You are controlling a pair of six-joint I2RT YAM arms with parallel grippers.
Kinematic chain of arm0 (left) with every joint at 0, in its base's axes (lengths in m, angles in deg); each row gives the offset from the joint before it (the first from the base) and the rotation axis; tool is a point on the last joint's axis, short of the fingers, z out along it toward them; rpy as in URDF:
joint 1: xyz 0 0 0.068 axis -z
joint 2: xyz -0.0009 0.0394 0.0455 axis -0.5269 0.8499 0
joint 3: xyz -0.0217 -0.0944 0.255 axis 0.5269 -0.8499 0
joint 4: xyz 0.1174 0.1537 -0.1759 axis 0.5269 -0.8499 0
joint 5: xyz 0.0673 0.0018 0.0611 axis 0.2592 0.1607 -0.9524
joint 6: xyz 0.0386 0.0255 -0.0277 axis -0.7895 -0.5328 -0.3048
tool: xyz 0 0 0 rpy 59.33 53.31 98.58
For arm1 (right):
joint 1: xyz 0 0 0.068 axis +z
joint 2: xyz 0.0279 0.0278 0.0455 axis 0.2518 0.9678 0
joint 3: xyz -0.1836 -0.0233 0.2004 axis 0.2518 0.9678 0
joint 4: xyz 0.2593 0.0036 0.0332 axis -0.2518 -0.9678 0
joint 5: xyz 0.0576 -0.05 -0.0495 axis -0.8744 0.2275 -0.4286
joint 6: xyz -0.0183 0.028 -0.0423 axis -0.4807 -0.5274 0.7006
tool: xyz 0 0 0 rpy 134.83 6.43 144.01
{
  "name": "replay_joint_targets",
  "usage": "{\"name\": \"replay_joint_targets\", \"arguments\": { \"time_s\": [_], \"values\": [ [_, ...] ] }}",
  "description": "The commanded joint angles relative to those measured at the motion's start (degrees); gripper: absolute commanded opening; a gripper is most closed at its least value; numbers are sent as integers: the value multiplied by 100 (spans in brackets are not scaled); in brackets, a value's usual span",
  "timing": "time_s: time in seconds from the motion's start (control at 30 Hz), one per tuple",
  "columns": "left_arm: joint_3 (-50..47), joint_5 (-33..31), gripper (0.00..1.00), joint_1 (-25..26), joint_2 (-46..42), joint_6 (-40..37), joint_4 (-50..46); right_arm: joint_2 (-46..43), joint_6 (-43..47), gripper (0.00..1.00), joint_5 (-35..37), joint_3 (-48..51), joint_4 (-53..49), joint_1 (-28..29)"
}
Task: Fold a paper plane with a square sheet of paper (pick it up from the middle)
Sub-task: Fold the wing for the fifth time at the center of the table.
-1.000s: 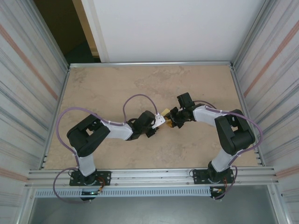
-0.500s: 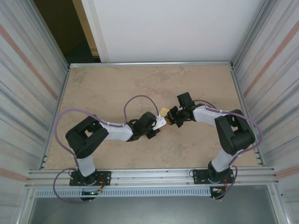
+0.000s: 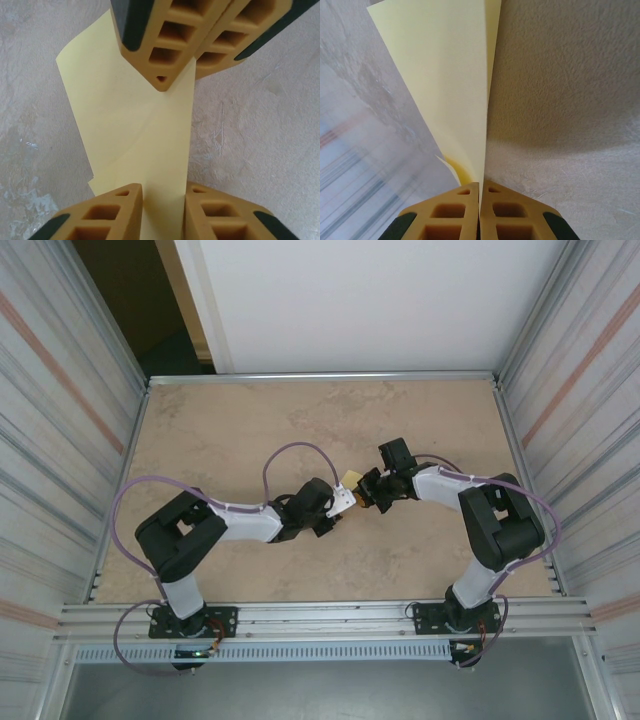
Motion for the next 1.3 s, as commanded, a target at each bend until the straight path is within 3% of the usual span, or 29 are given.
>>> {"name": "replay_joint_targets", "arguments": {
  "time_s": [0.0,0.37,0.5,0.6,0.73,0.83,1.27],
  "values": [
    [-24,73,26,53,-71,69,-75,99,-37,9,-108,19,1,41],
    [13,31,25,29,176,103,-31,126,-61,10,-178,-2,19,44],
    [-2,101,18,-6,154,131,-13,132,-45,12,-169,-3,5,36],
    [-22,204,13,-42,106,165,-21,108,-2,22,-151,-16,-36,15],
    [-82,321,12,-81,86,232,13,-52,191,50,1,-75,-286,-63],
    [-130,389,12,-86,85,271,17,-253,398,61,223,-115,-554,-174],
    [-414,1020,13,-338,238,821,215,-805,733,65,592,126,-972,-719]
  ]
}}
